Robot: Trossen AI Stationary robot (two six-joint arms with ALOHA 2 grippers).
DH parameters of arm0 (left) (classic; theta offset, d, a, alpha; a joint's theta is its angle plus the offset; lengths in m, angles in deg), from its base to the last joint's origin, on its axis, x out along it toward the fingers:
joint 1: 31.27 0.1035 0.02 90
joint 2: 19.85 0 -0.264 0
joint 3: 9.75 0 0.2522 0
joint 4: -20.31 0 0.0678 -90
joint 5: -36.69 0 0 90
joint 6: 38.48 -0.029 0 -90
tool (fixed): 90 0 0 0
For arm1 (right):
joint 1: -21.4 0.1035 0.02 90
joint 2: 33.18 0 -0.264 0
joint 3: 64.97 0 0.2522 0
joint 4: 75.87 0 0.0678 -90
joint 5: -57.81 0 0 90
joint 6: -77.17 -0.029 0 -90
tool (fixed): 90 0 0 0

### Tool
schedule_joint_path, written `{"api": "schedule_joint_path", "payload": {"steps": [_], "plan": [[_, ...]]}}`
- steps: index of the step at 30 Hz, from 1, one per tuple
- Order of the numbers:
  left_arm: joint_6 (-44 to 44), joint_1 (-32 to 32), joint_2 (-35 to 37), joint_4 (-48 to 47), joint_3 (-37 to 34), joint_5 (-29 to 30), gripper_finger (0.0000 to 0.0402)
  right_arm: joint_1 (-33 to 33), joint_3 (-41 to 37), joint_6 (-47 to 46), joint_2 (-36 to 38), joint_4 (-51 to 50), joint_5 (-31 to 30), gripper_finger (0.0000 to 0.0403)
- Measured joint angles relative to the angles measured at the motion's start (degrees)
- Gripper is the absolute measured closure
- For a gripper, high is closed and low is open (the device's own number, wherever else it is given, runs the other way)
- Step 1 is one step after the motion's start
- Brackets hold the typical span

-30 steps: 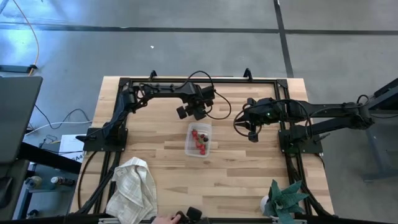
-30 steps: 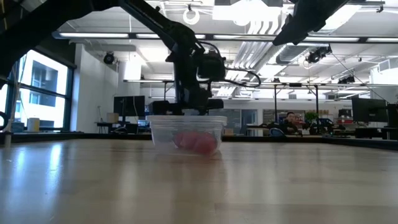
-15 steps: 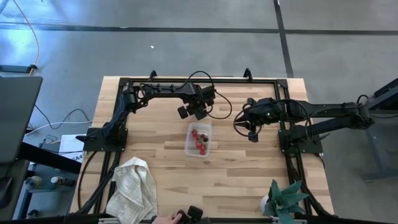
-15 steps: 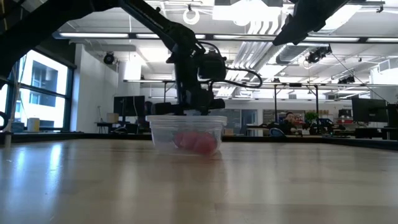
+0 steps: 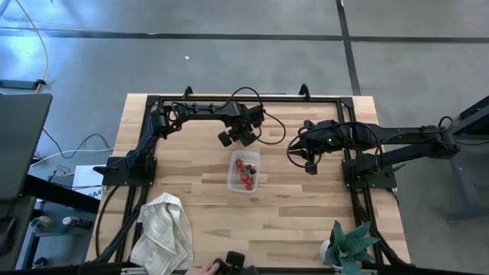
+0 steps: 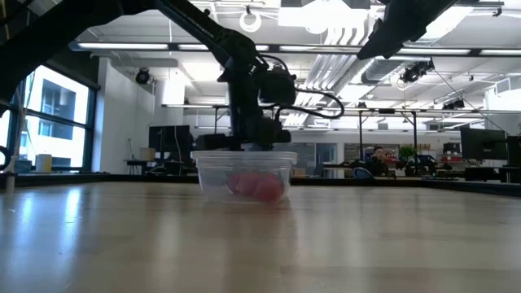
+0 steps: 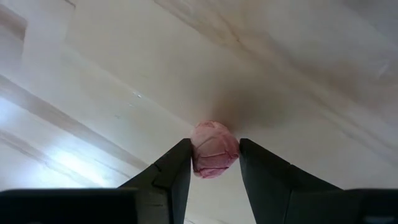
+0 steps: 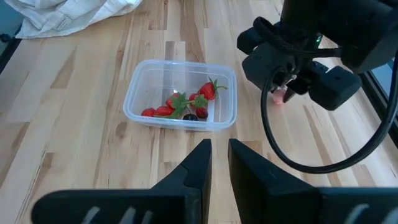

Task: Pick and placing Produce into tupperware
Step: Put the peach into the transparent bin

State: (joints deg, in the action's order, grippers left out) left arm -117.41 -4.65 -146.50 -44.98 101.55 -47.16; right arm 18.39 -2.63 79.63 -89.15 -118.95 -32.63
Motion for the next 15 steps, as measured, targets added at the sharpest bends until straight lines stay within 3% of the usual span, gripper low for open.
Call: {"api": "schedule_joint_path", "payload": {"steps": [15], "plan": [[13.5,1.5,5.7,-6.6,0.1,-2.9,0.0277,0.0,0.0,0.0,0.0,0.0,0.0,0.0356]]}}
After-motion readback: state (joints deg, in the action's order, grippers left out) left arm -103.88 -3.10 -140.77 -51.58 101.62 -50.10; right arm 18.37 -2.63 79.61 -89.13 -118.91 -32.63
